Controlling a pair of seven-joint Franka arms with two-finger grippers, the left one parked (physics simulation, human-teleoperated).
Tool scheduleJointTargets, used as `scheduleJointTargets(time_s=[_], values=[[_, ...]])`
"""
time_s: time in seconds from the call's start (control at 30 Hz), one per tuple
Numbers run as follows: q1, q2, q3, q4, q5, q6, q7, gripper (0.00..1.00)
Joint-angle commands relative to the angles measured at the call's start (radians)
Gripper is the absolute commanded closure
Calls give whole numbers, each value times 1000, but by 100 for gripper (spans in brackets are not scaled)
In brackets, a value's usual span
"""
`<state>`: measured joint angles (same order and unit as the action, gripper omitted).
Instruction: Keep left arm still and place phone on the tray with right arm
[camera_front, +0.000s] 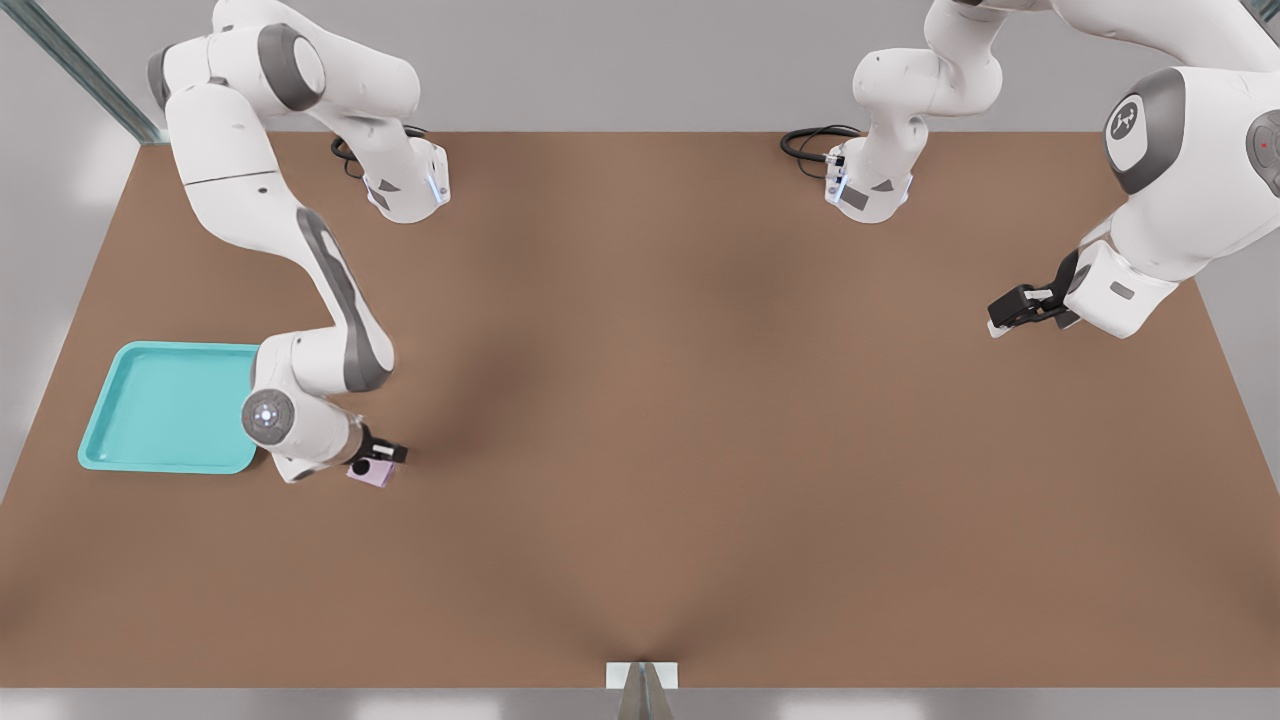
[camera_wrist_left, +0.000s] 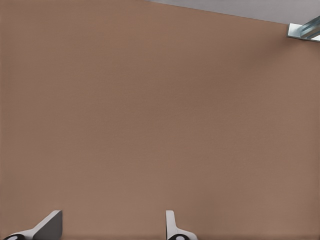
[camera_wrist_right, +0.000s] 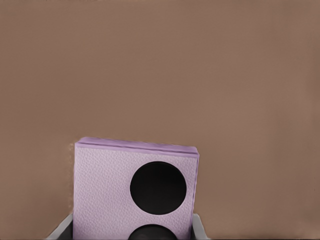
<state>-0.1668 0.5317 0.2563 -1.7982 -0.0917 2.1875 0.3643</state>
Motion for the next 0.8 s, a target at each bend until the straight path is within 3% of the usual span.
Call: scheduleJointTargets(time_s=[0.0,0.2,0.37,0.6,0.63,0.67,0.77], values=[[-75,-22,29,-33,-11,-5,-237,27],[-327,-67,32,-66,-17,-8,-581,27],[-594,-81,155,-90,-14,-74,-736,27],[-658,-9,155,-119,-16,-58,-768,25],[-660,2,155,-116,-16,-55,-768,22],[-660,2,155,-113,-16,-55,-768,11],[-658,-6,158,-86,-17,-64,-766,6]])
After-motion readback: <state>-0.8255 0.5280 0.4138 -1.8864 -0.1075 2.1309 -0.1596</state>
